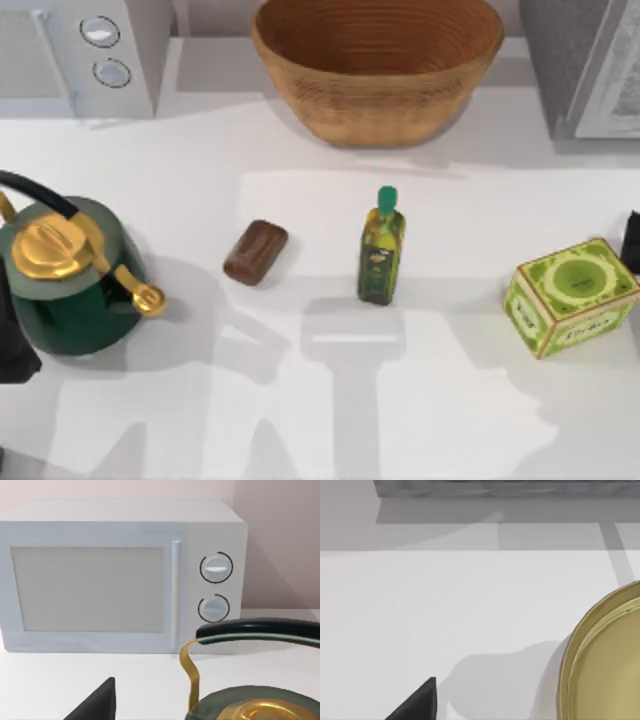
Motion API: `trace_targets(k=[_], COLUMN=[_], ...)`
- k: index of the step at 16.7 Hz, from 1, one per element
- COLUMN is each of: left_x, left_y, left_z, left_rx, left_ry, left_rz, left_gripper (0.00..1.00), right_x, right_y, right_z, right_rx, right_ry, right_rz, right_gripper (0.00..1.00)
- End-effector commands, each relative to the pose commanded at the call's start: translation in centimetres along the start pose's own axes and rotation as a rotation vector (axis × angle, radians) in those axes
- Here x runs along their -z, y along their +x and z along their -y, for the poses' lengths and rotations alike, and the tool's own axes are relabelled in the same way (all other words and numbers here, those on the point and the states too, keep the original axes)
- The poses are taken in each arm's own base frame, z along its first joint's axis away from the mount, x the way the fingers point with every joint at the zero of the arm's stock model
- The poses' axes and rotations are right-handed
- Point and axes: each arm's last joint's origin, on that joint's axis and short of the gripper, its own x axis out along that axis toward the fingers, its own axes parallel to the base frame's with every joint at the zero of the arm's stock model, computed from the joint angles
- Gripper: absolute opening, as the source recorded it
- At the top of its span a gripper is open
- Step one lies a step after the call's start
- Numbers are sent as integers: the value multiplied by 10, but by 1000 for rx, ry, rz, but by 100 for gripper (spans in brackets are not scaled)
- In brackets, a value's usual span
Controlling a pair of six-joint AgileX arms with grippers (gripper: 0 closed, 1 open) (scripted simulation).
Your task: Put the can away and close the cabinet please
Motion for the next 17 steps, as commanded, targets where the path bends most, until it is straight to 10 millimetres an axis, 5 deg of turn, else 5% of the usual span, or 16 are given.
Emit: trace_targets(k=[12, 17], left_x=[0, 0], left_y=[0, 0], left_z=[0, 0], left_rx=[0, 0], left_ry=[0, 0], left_rz=[0, 0], left_gripper=[100, 100], right_x=[0, 0], right_y=[0, 0], right_z=[0, 0], right_rx=[0, 0], right_ry=[0, 0], right_rz=[0, 0], right_gripper=[2, 0])
